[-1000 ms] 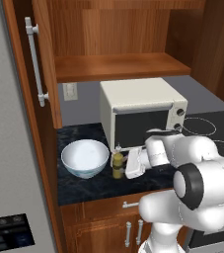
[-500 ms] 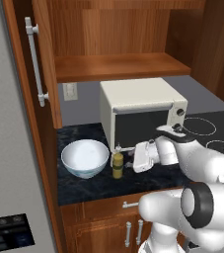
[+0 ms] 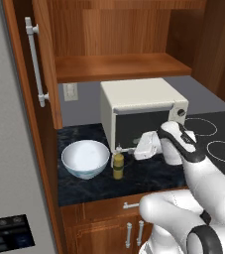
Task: Retrieve the bottle and the shaker from the cabinet and place them next to the mixing bowl on the counter. Then add garlic from the fridge to the mixing bowl.
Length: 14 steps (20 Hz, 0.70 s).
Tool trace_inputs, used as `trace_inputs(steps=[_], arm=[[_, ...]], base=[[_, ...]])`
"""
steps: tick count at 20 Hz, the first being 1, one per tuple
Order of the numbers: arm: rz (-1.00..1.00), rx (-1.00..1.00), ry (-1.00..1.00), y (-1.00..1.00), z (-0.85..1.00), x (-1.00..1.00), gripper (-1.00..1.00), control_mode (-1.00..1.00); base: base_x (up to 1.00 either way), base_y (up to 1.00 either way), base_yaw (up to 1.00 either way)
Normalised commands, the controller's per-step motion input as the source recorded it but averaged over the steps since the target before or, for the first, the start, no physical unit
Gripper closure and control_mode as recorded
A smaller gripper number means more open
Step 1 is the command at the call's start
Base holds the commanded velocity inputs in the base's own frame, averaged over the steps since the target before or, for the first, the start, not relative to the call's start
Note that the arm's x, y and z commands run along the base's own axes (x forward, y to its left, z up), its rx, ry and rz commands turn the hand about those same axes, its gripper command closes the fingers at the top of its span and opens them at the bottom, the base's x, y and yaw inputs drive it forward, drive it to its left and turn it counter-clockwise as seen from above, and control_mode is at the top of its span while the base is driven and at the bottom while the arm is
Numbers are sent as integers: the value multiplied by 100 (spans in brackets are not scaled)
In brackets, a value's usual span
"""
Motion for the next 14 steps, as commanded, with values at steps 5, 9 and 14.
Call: trace_inputs(steps=[5, 9, 14], arm=[[-24, -1, 9, 1, 55, -4, -100, -100], [-33, -1, 21, 0, 58, -4, -100, -100], [-31, -5, 21, 0, 45, -3, -100, -100]], base=[[0, 0, 0], [0, 0, 0], [0, 0, 0]])
